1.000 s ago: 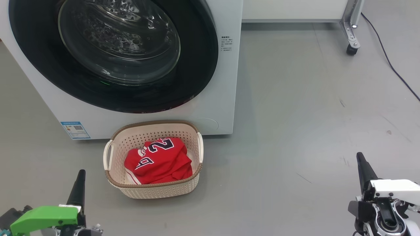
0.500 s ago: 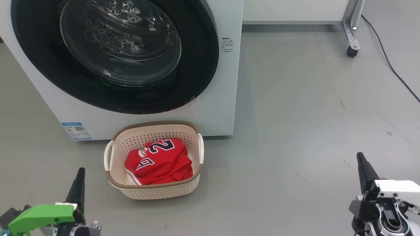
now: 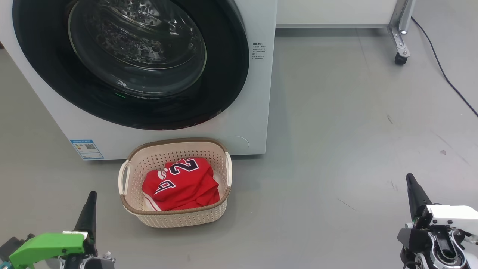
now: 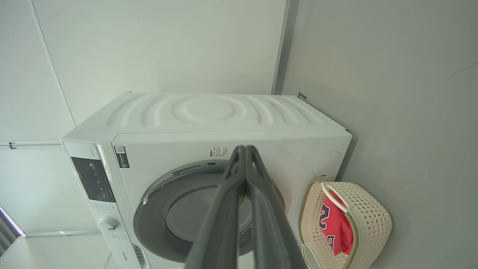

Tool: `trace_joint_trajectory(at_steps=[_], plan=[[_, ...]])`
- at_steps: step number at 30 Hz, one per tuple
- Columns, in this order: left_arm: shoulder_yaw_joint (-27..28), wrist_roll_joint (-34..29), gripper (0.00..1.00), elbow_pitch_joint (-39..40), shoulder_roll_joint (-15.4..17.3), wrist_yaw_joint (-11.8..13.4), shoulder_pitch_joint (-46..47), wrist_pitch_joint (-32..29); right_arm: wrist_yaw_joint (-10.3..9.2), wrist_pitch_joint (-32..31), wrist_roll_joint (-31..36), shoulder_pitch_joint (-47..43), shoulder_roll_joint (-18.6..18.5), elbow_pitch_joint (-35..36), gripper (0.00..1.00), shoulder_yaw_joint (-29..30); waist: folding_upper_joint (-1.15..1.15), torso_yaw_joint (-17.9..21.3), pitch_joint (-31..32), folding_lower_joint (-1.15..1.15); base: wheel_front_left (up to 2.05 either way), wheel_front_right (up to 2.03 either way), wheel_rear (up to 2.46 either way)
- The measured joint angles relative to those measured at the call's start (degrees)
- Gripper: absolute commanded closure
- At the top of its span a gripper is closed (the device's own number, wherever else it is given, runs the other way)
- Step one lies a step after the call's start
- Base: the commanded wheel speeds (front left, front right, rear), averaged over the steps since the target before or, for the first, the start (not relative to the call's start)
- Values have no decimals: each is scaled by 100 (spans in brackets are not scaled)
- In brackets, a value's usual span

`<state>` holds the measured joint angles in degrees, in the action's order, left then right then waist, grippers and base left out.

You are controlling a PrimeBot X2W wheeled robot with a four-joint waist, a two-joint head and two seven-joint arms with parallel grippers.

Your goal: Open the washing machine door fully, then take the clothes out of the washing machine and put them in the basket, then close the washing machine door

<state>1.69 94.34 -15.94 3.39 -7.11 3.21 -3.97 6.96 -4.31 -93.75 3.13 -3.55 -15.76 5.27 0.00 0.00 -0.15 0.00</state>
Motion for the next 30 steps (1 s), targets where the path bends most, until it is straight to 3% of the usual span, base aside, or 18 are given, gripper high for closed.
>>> trace_joint_trajectory(at_steps=[30], plan=[[9,0,100,-2,0,0,2,-1,0,0,0,1,1,0,100,13,0,0,-1,0,0,0,0]])
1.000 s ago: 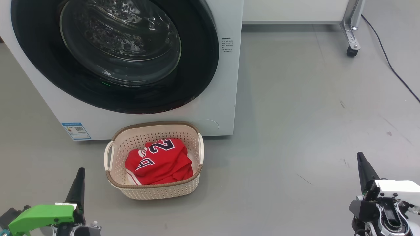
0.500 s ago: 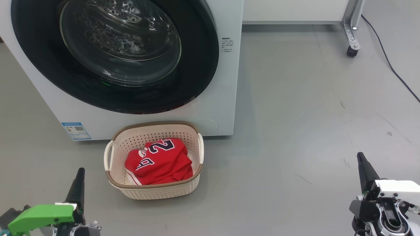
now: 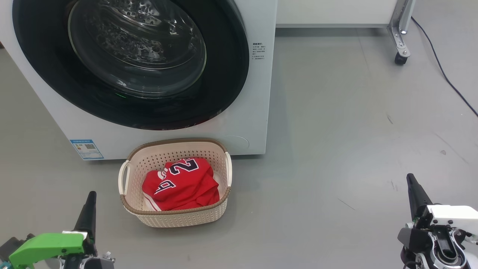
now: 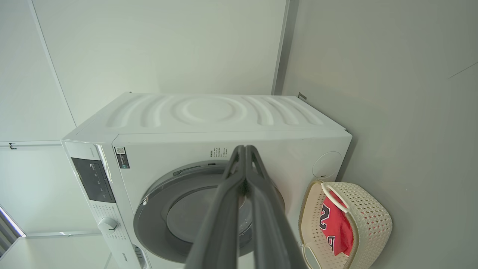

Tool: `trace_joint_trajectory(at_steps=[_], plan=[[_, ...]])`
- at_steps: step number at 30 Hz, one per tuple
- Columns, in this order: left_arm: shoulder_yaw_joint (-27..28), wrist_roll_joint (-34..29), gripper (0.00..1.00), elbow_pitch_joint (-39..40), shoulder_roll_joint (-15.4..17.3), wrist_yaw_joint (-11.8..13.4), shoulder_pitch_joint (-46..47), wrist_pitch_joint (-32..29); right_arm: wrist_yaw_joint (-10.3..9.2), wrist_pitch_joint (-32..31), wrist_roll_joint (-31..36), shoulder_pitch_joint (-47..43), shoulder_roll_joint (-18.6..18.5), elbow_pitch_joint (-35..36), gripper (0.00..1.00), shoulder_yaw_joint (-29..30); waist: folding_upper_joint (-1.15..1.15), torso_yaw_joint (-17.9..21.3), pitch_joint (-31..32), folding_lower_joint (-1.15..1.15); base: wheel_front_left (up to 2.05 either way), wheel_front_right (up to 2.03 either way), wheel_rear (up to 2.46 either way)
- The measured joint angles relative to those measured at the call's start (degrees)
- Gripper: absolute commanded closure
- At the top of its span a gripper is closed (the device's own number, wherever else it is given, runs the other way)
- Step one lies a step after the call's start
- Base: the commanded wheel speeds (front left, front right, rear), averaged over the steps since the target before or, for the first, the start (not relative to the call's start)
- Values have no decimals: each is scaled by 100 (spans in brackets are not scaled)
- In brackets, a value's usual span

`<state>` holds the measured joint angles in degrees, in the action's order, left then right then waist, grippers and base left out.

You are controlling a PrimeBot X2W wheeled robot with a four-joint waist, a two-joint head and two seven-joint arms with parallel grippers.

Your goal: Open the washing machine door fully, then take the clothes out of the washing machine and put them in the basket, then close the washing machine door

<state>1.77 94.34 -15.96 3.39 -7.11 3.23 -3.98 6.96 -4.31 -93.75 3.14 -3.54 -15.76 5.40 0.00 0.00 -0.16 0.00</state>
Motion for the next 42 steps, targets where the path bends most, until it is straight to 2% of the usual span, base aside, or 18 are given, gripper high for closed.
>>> trace_joint_trajectory(at_steps=[42], plan=[[13,-1,100,8,-1,0,0,-1,0,-18,0,1,1,1,100,13,0,0,-1,0,0,0,0]])
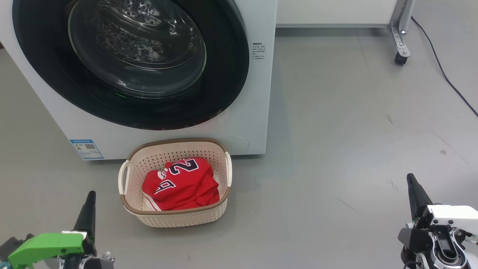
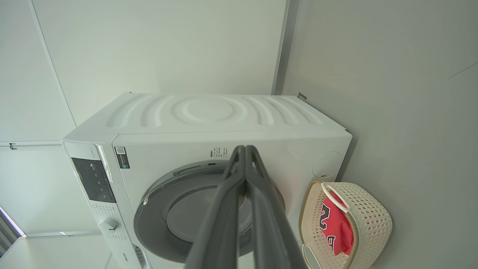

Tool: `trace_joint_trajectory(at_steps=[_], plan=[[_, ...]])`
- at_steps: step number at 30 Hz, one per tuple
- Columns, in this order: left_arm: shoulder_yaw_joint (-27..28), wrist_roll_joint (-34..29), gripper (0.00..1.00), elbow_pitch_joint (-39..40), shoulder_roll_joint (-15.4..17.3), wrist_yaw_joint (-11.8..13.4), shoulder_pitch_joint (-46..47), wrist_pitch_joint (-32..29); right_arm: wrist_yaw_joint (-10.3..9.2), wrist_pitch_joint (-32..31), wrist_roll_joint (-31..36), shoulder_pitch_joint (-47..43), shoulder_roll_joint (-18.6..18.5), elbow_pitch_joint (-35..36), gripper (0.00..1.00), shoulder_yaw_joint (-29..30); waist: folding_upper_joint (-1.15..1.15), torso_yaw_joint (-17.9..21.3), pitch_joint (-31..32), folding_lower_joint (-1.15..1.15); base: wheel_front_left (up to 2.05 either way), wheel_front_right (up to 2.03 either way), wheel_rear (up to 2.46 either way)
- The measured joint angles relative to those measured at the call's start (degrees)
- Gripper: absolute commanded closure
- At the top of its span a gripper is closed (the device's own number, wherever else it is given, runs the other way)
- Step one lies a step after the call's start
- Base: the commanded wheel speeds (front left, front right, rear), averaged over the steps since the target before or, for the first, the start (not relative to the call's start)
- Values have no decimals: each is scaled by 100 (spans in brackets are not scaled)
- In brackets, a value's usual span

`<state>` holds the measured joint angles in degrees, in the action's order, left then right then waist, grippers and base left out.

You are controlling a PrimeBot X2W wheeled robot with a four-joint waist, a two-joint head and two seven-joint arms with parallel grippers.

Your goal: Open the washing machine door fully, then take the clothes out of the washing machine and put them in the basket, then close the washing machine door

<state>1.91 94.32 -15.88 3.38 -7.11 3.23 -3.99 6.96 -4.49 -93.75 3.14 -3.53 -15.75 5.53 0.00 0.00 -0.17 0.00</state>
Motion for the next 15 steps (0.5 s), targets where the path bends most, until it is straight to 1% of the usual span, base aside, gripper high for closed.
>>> trace_joint_trajectory(at_steps=[15], plan=[[7,-2,100,3,-1,0,1,-24,0,0,0,0,1,0,100,3,0,0,0,0,0,0,0]])
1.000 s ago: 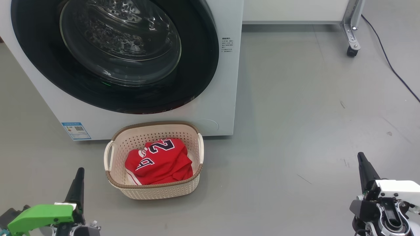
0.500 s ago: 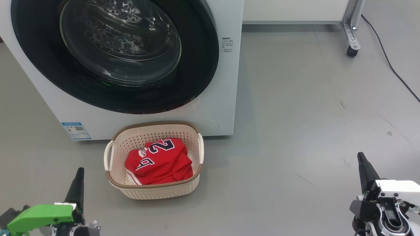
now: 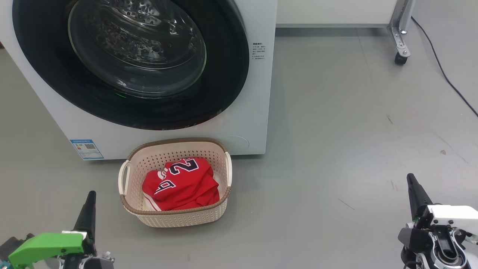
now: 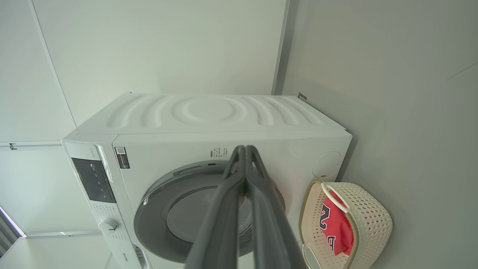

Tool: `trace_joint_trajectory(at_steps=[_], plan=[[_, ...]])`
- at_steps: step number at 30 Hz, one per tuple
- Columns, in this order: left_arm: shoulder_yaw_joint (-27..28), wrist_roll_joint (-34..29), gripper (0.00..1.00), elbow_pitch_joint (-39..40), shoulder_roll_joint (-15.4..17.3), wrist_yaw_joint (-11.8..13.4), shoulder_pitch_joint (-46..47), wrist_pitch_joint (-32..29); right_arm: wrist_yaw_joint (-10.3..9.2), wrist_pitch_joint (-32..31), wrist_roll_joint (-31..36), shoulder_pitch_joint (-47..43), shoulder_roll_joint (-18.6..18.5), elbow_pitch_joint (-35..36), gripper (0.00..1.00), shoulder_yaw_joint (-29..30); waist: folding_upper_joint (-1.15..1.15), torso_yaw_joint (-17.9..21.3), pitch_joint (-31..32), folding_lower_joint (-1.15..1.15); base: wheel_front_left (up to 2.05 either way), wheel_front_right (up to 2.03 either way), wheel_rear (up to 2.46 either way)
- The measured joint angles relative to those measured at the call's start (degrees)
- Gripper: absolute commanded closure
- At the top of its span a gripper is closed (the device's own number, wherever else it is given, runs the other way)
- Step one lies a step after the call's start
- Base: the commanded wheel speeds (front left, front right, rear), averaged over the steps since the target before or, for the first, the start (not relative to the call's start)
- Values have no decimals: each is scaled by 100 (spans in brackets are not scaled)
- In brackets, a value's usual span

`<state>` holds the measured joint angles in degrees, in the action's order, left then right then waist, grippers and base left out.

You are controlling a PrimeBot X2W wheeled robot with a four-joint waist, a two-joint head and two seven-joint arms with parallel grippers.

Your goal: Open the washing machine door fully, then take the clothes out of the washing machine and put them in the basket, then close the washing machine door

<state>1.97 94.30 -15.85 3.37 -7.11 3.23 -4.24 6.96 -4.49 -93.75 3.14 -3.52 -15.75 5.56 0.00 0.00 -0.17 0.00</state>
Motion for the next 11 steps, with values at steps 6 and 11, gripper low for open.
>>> trace_joint_trajectory(at_steps=[6,11], plan=[[1,-1,100,1,0,0,0,0,0,0,0,0,0,0,100,2,0,0,0,0,0,0,0],[2,-1,100,2,0,0,0,-1,0,-1,0,0,0,1,100,4,0,0,0,0,0,0,0]])
